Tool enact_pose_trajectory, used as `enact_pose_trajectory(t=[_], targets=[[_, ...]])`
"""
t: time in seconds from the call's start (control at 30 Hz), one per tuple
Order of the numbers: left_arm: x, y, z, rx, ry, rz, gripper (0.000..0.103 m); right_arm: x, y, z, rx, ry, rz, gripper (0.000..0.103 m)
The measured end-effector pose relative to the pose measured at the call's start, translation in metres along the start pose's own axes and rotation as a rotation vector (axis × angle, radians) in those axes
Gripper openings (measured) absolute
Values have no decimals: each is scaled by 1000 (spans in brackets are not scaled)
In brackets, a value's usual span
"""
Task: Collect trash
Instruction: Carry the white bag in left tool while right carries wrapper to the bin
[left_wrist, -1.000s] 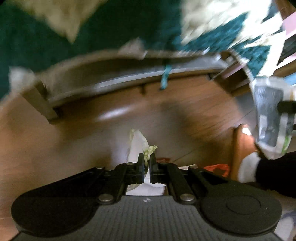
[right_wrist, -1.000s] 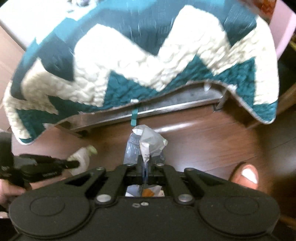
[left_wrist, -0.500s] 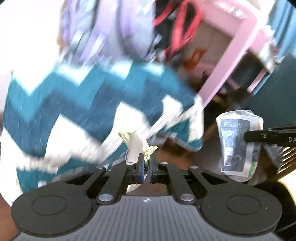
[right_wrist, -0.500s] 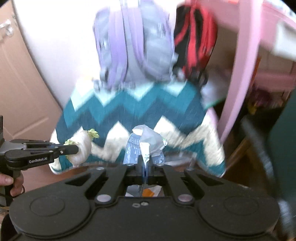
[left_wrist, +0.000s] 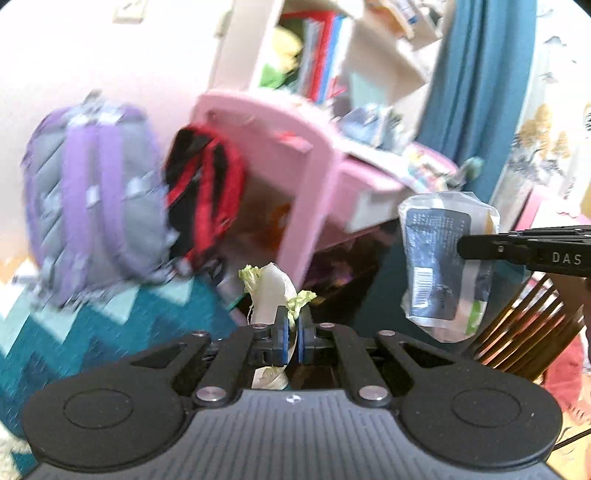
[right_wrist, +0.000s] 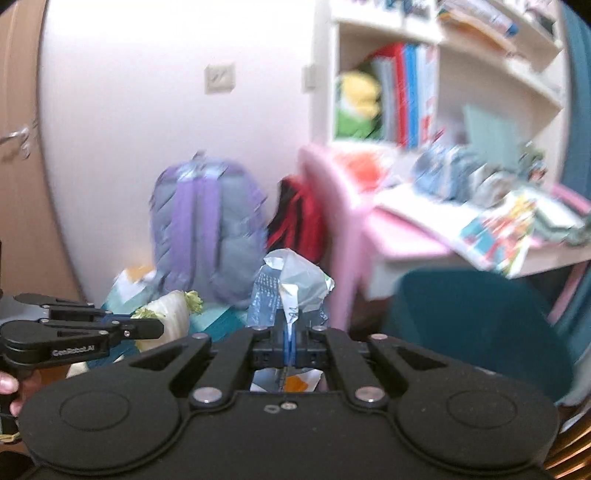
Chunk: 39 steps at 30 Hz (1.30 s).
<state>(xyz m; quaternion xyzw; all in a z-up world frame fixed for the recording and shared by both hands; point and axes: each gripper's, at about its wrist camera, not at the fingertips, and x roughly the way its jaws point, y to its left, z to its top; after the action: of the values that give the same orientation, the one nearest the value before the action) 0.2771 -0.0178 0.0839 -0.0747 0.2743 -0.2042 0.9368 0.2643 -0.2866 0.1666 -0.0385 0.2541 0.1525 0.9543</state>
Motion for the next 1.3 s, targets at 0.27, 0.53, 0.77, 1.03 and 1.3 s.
enact_pose_trajectory(t=[0.27,0.53,0.77,1.03,1.3], targets=[[9,-103,65,66,-83,-119,4,-36,-88,15,66,-63,-177,0],[62,-194,89,121,-50,-229,4,-17,-149,-3,121,37,-273,0],[127,-240,85,139,45,-254,4,17,-176,-21,167,143,-277,0],[180,-247,66,162,174,-215,4,52,-191,-33,207,283,-274,6],[200,-242,56,171,249,-199,5,62,-195,-35,244,341,-278,21]])
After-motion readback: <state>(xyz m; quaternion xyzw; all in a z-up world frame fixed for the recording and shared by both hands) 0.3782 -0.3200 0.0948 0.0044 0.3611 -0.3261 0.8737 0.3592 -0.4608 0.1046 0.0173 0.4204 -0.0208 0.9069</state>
